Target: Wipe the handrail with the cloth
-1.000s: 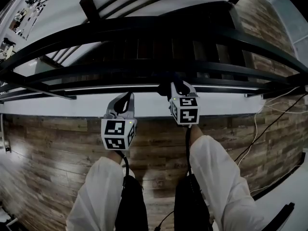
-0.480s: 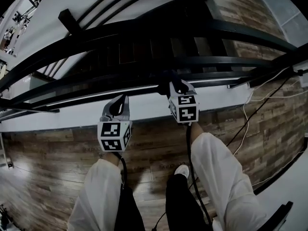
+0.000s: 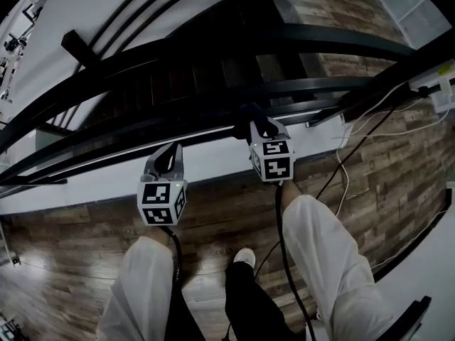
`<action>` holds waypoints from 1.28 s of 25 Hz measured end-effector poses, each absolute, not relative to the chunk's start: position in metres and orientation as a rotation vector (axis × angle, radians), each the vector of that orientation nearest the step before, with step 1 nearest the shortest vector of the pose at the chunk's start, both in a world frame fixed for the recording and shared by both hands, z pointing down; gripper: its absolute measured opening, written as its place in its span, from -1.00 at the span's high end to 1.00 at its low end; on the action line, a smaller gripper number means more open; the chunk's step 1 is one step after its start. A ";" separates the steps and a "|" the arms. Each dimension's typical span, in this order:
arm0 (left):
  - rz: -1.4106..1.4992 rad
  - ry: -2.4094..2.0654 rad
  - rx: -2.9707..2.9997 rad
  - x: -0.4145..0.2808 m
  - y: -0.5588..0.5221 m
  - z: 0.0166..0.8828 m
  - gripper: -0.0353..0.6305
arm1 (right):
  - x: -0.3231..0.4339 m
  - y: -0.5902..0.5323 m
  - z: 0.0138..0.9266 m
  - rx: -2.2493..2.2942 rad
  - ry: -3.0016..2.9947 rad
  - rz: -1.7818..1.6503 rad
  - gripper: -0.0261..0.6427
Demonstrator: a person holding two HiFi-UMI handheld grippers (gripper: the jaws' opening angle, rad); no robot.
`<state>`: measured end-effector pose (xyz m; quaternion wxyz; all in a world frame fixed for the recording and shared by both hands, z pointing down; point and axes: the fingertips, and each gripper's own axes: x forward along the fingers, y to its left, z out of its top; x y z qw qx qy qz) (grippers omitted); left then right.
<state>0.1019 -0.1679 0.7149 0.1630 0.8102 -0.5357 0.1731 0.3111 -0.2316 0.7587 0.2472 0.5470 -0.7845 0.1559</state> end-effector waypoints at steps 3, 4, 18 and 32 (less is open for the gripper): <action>0.502 -1.499 2.331 0.137 -0.176 0.719 0.90 | 0.361 -0.237 0.761 1.549 -2.107 0.444 0.75; 0.505 -1.489 2.339 0.149 -0.179 0.720 0.90 | 0.378 -0.238 0.763 1.566 -2.094 0.453 0.75; 0.539 -1.371 2.417 0.258 -0.197 0.726 0.90 | 0.504 -0.252 0.772 1.615 -2.022 0.430 0.75; 0.519 -1.334 2.431 0.290 -0.209 0.733 0.90 | 0.568 -0.262 0.771 1.712 -1.975 0.446 0.74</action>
